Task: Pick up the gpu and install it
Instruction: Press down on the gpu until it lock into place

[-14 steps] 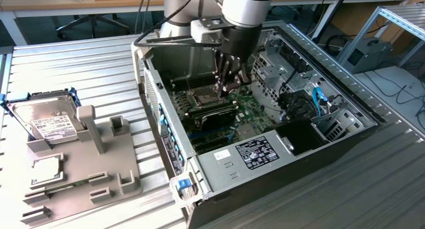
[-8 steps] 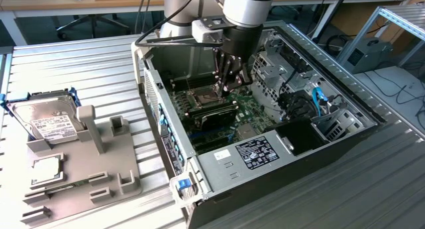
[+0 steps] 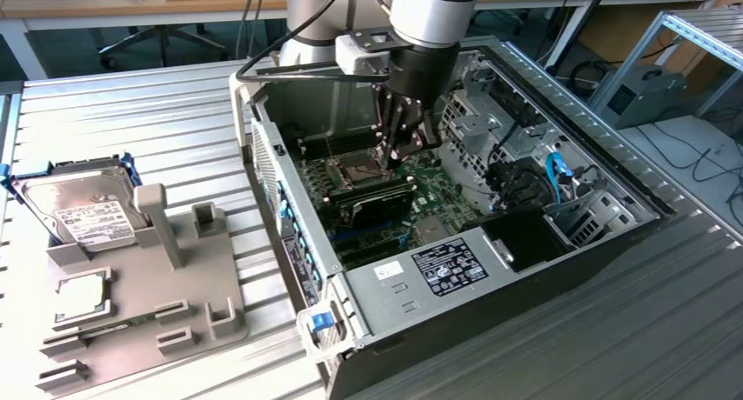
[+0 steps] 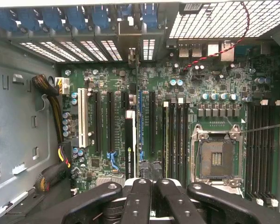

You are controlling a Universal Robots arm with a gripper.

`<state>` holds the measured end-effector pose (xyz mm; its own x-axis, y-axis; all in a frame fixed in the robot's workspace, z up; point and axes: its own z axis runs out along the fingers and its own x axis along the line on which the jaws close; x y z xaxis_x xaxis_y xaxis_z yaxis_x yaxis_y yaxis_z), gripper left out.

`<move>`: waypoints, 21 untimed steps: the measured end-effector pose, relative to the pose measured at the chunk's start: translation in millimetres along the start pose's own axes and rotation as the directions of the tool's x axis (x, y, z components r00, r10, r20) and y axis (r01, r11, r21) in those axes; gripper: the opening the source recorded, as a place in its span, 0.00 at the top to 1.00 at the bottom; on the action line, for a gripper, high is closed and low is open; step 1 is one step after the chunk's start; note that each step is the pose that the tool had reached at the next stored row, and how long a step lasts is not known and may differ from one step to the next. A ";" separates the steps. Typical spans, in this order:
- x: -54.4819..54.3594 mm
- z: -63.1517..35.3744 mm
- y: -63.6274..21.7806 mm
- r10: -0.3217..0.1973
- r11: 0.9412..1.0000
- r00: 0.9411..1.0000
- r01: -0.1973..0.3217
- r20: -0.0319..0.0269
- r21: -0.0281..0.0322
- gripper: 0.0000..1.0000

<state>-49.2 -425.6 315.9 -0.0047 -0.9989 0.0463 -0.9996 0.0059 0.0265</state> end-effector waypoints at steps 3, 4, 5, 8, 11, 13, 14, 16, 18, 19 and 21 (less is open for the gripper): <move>0.0 0.5 5.4 0.000 1.000 1.000 0.000 0.000 0.000 0.88; 0.0 0.9 7.2 0.000 1.000 1.000 0.000 0.000 0.000 0.88; 0.0 1.4 9.4 0.000 1.000 1.000 0.000 0.000 0.000 0.88; -0.1 4.1 13.3 0.000 1.000 1.000 0.000 0.000 0.000 0.88; 1.6 7.9 17.9 0.000 1.000 1.000 0.000 0.000 0.000 0.88; 2.9 10.2 22.3 0.000 1.000 1.000 0.000 0.000 0.000 0.88; 3.1 11.1 23.9 0.000 1.000 1.000 0.000 0.000 0.000 0.88; 3.5 13.2 26.1 0.000 1.000 1.000 0.000 0.000 0.000 0.88; 3.4 16.1 27.3 0.000 1.000 1.000 0.000 0.000 0.000 0.88; 3.4 17.6 28.3 0.000 1.000 1.000 0.000 0.000 0.000 0.88; 3.3 20.8 31.2 0.000 1.000 1.000 0.000 0.000 0.000 0.88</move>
<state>-81.0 -429.6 296.1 -0.0047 -0.9989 0.0462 -0.9996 0.0059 0.0264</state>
